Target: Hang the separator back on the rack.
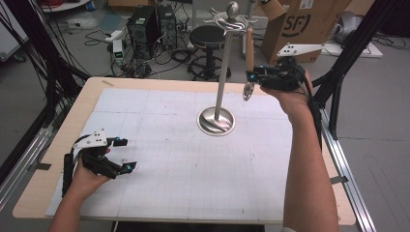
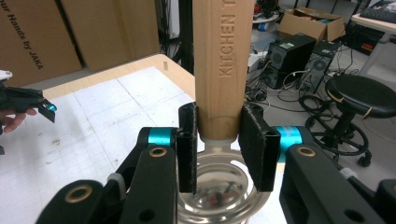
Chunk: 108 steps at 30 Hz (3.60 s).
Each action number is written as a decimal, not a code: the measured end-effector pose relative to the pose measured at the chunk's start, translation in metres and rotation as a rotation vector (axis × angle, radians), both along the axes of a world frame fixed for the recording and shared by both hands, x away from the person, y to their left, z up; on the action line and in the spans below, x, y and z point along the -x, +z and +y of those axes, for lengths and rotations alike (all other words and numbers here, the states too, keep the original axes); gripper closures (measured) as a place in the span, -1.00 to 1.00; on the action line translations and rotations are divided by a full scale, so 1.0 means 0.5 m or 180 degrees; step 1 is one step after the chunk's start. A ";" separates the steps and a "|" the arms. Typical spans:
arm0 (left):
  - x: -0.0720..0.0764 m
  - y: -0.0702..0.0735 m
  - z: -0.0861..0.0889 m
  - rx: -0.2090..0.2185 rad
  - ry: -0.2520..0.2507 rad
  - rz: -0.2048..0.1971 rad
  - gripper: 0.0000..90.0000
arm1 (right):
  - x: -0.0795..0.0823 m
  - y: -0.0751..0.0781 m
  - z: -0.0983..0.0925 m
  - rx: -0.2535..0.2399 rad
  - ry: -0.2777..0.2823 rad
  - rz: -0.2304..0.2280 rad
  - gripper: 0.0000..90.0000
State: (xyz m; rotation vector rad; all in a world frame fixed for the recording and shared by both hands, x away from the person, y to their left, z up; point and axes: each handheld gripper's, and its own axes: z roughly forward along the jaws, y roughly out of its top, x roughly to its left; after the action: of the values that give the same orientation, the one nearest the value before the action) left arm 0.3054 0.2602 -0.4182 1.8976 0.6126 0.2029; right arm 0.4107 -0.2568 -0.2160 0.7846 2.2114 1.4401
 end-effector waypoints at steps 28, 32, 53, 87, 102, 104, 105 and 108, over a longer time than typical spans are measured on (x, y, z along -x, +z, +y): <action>0.000 -0.002 -0.004 0.0004 -0.0020 0.0016 -0.96 | 0.018 0.006 0.004 0.0102 -0.0201 0.0001 -0.03; 0.000 -0.001 -0.005 -0.0003 -0.0022 0.0008 -0.96 | 0.032 0.005 0.003 0.0159 -0.0221 0.0006 -0.11; 0.001 -0.002 -0.010 -0.0019 -0.0028 -0.0013 -0.96 | 0.111 -0.038 -0.019 0.0095 -0.0212 -0.0058 -0.30; 0.001 -0.006 -0.019 -0.0012 -0.0074 0.0030 -0.96 | 0.191 -0.239 -0.021 -0.0027 -0.0072 0.0164 -0.52; 0.001 -0.001 -0.014 0.0099 -0.0074 0.0002 -0.96 | 0.201 -0.343 0.007 -0.0103 0.0008 0.0387 -0.62; 0.002 0.002 -0.011 0.0094 -0.0058 -0.0013 -0.96 | 0.200 -0.348 0.010 -0.0103 0.0019 0.0425 -0.63; 0.002 0.003 -0.010 0.0099 -0.0056 -0.0019 -0.96 | 0.200 -0.349 0.011 -0.0093 0.0029 0.0427 -0.63; 0.001 0.003 -0.009 0.0116 -0.0059 -0.0027 -0.96 | 0.201 -0.351 0.016 -0.0055 0.0055 0.0427 -0.63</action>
State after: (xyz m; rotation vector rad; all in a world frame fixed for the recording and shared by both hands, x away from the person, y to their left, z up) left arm 0.3047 0.2555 -0.4166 1.8657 0.5891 0.1864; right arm 0.3102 -0.2486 -0.3916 0.8942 2.3126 1.4553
